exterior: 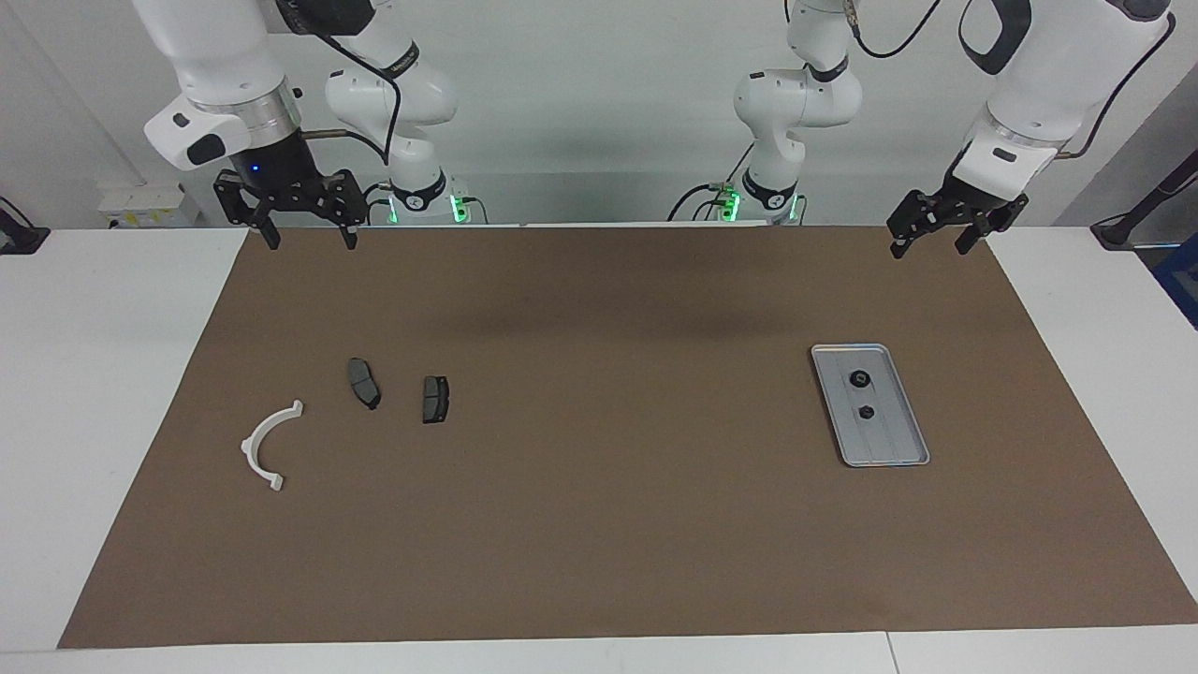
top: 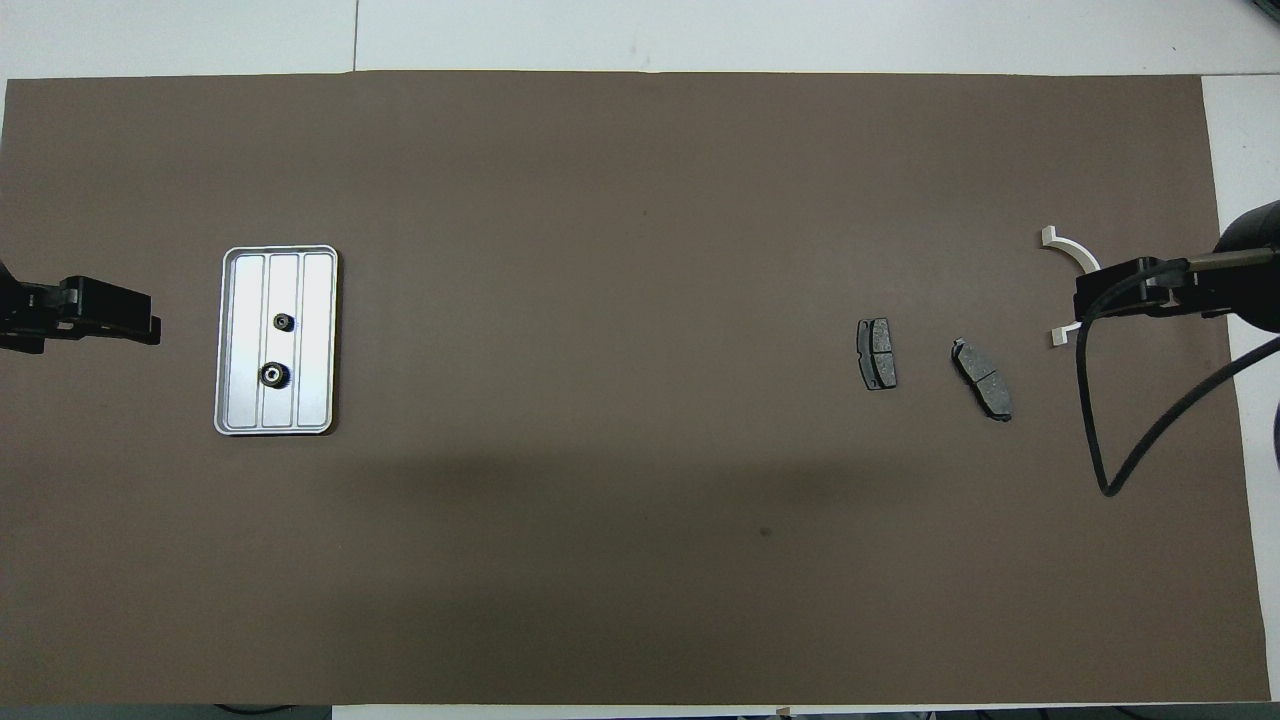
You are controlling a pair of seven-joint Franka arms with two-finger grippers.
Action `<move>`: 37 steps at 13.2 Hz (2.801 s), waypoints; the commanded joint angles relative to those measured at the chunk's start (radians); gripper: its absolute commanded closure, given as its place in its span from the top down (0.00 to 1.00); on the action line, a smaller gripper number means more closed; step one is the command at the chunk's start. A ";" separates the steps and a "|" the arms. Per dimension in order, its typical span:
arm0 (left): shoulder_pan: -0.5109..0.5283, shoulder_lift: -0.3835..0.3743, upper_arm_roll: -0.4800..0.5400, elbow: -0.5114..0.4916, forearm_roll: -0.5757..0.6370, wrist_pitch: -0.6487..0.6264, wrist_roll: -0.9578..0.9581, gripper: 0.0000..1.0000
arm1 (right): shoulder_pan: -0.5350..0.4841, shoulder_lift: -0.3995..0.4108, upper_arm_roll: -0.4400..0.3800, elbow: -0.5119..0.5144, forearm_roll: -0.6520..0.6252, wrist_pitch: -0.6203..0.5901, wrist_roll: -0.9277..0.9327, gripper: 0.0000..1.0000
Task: Place bearing gear from tray to pile
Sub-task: 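Move the left gripper over the silver tray toward the dark gears, then grasp one dark gear in the tray with the left gripper and lift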
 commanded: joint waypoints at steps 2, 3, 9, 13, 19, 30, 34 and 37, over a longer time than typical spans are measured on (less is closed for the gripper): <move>-0.010 -0.015 0.010 -0.015 -0.004 -0.023 0.033 1.00 | -0.012 -0.015 0.003 -0.008 0.015 0.021 -0.022 1.00; -0.012 -0.041 0.012 -0.073 -0.004 -0.013 0.035 1.00 | -0.016 -0.015 0.003 -0.007 0.027 0.023 -0.022 1.00; 0.085 -0.098 0.019 -0.448 -0.003 0.412 0.159 1.00 | -0.018 -0.016 -0.003 -0.007 0.048 0.021 -0.022 1.00; 0.086 0.080 0.019 -0.520 -0.003 0.721 0.176 1.00 | -0.018 -0.016 -0.001 -0.007 0.050 0.021 -0.025 1.00; 0.079 0.211 0.019 -0.557 -0.003 0.855 0.167 0.99 | -0.018 -0.016 -0.003 -0.007 0.048 0.023 -0.023 1.00; 0.036 0.184 0.018 -0.628 -0.003 0.828 0.099 0.85 | -0.007 -0.023 -0.001 -0.016 0.048 0.038 -0.014 1.00; 0.036 0.183 0.018 -0.626 -0.003 0.829 0.089 0.00 | -0.007 -0.023 -0.001 -0.016 0.051 0.041 -0.011 1.00; 0.034 0.183 0.015 -0.564 -0.006 0.767 0.041 0.00 | -0.007 -0.023 0.000 -0.014 0.055 0.044 -0.010 1.00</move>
